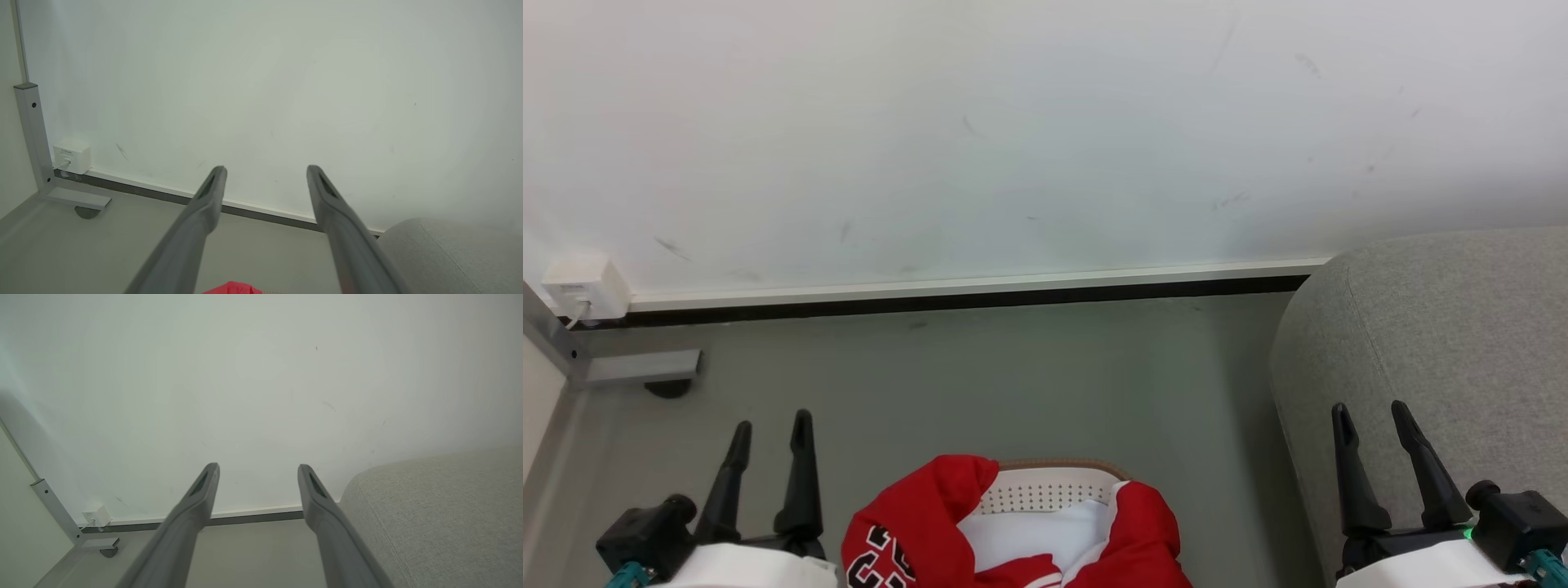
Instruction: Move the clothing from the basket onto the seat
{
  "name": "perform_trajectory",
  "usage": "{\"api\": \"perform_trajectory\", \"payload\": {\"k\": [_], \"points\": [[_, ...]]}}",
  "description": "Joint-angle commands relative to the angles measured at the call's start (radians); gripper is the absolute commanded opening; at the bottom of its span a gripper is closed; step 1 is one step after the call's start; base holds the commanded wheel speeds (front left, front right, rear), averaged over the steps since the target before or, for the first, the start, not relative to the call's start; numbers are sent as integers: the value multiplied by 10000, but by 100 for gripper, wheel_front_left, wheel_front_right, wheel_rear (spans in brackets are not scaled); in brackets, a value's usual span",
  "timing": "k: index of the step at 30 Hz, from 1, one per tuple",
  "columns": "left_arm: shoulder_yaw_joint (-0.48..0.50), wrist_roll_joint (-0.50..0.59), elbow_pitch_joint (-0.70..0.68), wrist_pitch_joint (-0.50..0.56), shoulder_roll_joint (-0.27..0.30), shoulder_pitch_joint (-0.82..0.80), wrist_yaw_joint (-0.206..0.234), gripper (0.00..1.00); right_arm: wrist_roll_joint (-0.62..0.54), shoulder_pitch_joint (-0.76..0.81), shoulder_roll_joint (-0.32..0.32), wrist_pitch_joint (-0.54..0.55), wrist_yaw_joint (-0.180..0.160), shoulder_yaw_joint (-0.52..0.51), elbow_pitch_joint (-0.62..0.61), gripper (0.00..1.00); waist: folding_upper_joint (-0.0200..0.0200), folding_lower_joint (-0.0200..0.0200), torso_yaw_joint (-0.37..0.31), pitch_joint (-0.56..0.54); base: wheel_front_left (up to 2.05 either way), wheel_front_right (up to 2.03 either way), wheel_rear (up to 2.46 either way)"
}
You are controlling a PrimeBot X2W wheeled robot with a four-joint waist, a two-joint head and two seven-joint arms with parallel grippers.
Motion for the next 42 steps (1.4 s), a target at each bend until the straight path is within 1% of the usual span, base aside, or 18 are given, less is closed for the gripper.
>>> {"api": "perform_trajectory", "payload": {"k": [1, 13, 31, 36, 42], "points": [[16, 321, -99, -91, 97, -93, -48, 100, -247, -212, -90, -113, -15, 33, -108, 100, 0, 0, -4, -1, 0, 0, 0], [58, 1324, -195, -363, 70, -67, -72, 100, -1151, -195, -94, -371, -17, 207, -178, 100, 0, 0, -60, 14, 0, 0, 0], [9, 2500, 34, -686, 55, -41, -118, 100, -1892, -202, -99, -717, -20, 377, -295, 100, 0, 0, -244, 23, 0, 0, 0], [11, 2697, 107, -771, 53, -99, -121, 100, -2133, -235, -99, -796, -21, 438, -309, 100, 0, 0, -272, 51, 0, 0, 0], [9, 2527, 223, -762, 44, -98, -128, 100, -2013, -237, -97, -786, -21, 416, -260, 100, 0, 0, -274, 28, 0, 0, 0]]}}
